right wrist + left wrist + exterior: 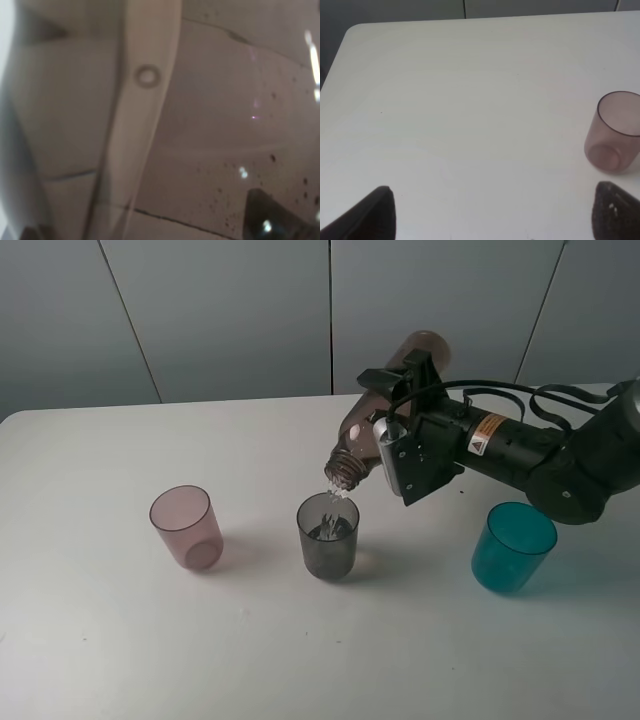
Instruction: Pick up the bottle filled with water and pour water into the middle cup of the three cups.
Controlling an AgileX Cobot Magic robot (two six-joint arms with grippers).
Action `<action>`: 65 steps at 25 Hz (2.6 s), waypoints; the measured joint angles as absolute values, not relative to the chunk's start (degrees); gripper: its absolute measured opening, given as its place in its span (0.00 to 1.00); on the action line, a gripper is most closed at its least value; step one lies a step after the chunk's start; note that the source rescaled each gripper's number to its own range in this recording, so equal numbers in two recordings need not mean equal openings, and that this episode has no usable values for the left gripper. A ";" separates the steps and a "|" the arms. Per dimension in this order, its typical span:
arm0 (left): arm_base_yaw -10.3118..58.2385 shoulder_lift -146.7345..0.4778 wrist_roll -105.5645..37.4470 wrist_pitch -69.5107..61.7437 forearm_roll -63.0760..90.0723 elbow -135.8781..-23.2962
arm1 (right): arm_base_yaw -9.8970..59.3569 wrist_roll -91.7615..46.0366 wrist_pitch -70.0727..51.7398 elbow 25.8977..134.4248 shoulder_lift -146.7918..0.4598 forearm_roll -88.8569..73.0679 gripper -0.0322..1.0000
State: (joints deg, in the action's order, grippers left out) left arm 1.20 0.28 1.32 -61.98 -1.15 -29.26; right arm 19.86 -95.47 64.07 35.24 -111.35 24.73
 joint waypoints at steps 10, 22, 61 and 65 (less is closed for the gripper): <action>1.20 0.28 1.32 -61.98 -1.15 -29.26 | 19.86 -97.46 65.27 35.24 -108.76 24.63 0.03; 1.20 0.28 1.32 -61.98 -1.15 -29.26 | 20.43 -101.43 65.65 35.24 -107.74 24.41 0.03; 1.20 0.28 1.32 -61.98 -1.15 -29.26 | 22.15 -18.11 65.32 35.54 -107.52 19.77 0.03; 1.20 0.28 1.32 -61.98 -1.15 -29.26 | 20.11 -4.76 56.23 39.75 -107.52 17.99 0.03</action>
State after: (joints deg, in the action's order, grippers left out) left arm 1.20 0.28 1.32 -61.98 -1.15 -29.26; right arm 20.11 -4.76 56.23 39.75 -107.52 17.99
